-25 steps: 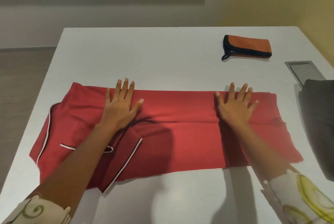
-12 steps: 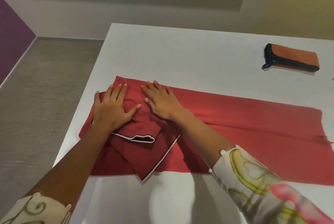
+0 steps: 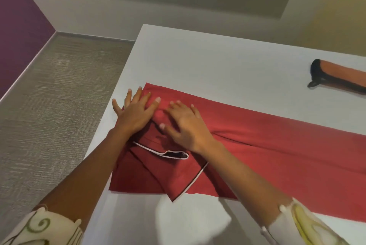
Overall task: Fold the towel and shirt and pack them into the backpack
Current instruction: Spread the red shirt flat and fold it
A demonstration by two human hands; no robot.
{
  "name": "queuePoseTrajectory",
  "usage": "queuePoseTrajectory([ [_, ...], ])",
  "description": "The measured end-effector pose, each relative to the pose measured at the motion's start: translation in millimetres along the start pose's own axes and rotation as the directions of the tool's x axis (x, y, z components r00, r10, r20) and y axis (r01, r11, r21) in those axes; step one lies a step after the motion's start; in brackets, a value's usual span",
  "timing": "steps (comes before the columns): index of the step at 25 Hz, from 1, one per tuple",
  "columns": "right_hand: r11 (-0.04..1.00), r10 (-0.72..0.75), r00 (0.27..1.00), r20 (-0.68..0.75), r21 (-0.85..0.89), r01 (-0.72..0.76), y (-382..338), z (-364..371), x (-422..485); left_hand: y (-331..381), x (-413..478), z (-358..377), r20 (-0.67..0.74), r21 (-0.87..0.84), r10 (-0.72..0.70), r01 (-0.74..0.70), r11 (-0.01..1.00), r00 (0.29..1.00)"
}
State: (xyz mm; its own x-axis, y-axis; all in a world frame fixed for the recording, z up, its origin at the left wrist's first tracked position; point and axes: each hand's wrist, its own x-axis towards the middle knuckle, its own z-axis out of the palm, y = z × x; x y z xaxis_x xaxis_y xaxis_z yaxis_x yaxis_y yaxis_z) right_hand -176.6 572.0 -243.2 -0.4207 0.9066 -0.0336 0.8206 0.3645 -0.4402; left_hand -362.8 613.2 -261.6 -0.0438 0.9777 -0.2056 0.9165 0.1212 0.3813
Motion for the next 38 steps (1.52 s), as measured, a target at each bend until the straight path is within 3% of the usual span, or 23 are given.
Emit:
queuePoseTrajectory([
  [2,0.996,-0.080,0.994,0.069,-0.024,0.082,-19,8,-25,-4,-2,-8,-0.168,-0.161,0.093,-0.120,0.980,0.981],
  [4,0.990,-0.085,0.983,0.163,-0.094,0.102,-23,25,-43,-7,-9,-15,-0.213,-0.358,0.158,-0.227,0.906,0.964],
  [6,0.994,-0.093,0.989,0.117,-0.040,0.098,-16,36,-48,-7,-14,-18,-0.179,-0.451,0.192,-0.254,0.856,0.965],
  [12,0.936,0.018,0.997,0.074,0.348,-0.043,-7,21,-31,-9,-16,-19,-0.036,-0.622,0.224,-0.197,0.757,0.974],
  [14,0.733,0.141,0.985,0.099,0.658,-0.171,-3,-3,-24,-8,-14,-24,-0.031,-0.638,0.223,-0.191,0.746,0.974],
  [16,0.326,0.310,0.929,0.201,0.896,-0.302,9,-27,-13,-5,-12,-31,-0.021,-0.614,0.210,-0.179,0.769,0.978],
  [18,-0.126,0.435,0.814,0.385,0.921,-0.368,34,-38,-1,-2,-8,-34,0.021,-0.498,0.214,-0.175,0.849,0.977],
  [19,-0.219,0.475,0.748,0.464,0.885,-0.410,45,-41,2,-1,-7,-35,0.046,-0.412,0.215,-0.178,0.894,0.975],
  [20,-0.212,0.515,0.690,0.508,0.856,-0.472,55,-41,4,-2,-4,-32,0.053,-0.331,0.208,-0.180,0.926,0.977],
  [22,-0.114,0.541,0.646,0.538,0.808,-0.578,68,-37,2,-1,0,-26,0.024,-0.213,0.186,-0.177,0.961,0.982],
  [25,0.095,0.629,0.675,0.386,0.824,-0.559,66,-34,2,1,5,-24,-0.059,-0.094,0.162,-0.167,0.982,0.985],
  [28,0.472,0.661,0.744,0.095,0.718,-0.512,65,-29,1,10,3,-20,-0.084,0.090,0.153,-0.146,0.985,0.985],
  [30,0.723,0.612,0.790,-0.038,0.431,-0.540,62,-24,-4,19,-2,-11,-0.163,0.273,0.195,-0.146,0.951,0.967],
  [31,0.797,0.576,0.811,-0.100,0.289,-0.530,57,-22,-7,26,-6,-6,-0.215,0.361,0.243,-0.154,0.920,0.946],
  [34,0.901,0.426,0.861,-0.278,0.037,-0.433,40,-9,-13,56,-13,12,-0.285,0.394,0.436,-0.310,0.865,0.854],
  [36,0.928,0.365,0.895,-0.257,0.025,-0.371,35,4,-18,74,-18,25,-0.173,0.279,0.516,-0.461,0.843,0.839],
  [38,0.932,0.362,0.912,-0.191,0.046,-0.360,43,13,-26,80,-25,41,-0.031,0.231,0.509,-0.489,0.841,0.861],
])
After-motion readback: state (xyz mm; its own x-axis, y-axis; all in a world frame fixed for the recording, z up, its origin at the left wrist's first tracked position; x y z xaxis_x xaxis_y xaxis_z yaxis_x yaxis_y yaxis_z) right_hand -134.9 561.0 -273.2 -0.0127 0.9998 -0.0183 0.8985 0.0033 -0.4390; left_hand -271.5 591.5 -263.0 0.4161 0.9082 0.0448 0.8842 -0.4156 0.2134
